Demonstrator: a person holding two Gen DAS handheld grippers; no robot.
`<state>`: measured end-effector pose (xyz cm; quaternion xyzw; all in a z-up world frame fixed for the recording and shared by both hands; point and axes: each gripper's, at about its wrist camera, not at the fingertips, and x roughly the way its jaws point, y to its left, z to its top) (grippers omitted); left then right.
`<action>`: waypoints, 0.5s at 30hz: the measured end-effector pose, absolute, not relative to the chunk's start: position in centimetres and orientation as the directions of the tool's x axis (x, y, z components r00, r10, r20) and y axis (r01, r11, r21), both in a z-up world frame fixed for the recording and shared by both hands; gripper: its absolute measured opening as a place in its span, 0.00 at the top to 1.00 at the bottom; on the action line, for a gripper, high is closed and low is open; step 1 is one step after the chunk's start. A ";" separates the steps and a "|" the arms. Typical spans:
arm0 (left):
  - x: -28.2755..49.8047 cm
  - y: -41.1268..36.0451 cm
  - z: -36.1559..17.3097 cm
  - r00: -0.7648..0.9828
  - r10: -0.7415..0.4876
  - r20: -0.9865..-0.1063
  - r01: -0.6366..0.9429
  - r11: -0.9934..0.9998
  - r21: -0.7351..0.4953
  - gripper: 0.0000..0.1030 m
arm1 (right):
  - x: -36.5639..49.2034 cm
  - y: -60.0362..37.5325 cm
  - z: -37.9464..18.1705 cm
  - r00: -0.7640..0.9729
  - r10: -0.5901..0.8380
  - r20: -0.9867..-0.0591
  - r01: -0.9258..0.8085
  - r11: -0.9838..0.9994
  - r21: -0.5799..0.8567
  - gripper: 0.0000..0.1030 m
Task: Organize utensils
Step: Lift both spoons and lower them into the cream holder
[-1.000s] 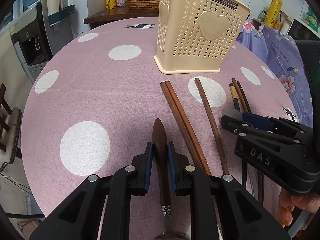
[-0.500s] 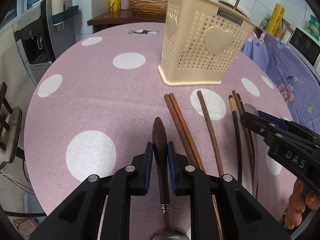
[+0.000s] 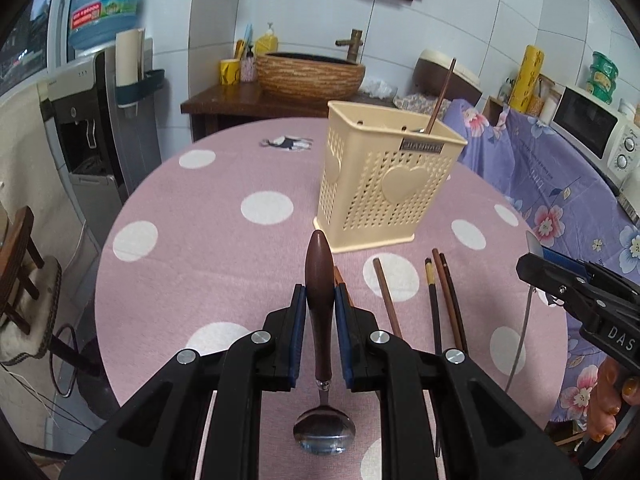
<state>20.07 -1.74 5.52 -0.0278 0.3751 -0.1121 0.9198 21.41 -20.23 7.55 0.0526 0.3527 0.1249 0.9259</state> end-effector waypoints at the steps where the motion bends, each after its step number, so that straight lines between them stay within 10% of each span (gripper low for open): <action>1: 20.0 -1.7 5.7 0.701 -0.224 -0.677 0.185 0.974 -0.131 0.85 | 21.2 -20.3 7.8 0.726 0.272 -0.632 -0.196 0.962 0.188 0.64; 15: 21.2 -1.3 11.7 0.813 -0.211 -0.543 0.176 0.977 -0.117 0.85 | 23.1 -20.4 11.7 0.822 0.266 -0.503 -0.195 0.962 0.189 0.64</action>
